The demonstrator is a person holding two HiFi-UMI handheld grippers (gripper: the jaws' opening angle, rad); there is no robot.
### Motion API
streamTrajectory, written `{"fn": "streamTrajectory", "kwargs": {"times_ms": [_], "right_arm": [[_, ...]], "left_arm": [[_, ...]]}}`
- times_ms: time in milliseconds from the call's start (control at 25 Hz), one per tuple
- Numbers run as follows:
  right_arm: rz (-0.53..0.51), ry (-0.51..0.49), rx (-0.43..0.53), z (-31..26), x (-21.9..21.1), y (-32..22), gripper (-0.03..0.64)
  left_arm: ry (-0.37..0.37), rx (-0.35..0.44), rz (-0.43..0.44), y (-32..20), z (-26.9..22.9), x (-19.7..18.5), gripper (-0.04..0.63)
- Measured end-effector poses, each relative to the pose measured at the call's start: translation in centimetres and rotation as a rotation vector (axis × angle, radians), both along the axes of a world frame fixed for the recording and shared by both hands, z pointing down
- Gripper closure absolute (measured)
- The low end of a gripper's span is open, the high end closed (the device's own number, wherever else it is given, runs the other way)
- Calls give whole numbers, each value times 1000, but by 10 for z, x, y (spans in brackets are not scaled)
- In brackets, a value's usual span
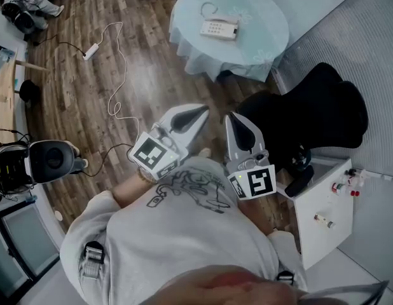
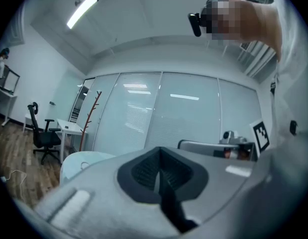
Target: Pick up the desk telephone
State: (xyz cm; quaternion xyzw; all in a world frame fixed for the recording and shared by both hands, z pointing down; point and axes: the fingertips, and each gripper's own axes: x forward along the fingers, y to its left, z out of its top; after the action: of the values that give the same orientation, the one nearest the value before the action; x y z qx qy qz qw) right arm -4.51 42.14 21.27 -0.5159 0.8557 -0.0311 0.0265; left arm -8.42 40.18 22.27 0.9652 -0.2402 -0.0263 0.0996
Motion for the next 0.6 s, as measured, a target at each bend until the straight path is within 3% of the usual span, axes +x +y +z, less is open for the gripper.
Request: {"fn": "streamTrajectory", "kwargs": {"times_ms": [600], "right_arm": [[-28, 2, -6, 16, 71, 27, 612]], "left_arm": [[9, 0, -20, 22, 11, 80, 594]]}}
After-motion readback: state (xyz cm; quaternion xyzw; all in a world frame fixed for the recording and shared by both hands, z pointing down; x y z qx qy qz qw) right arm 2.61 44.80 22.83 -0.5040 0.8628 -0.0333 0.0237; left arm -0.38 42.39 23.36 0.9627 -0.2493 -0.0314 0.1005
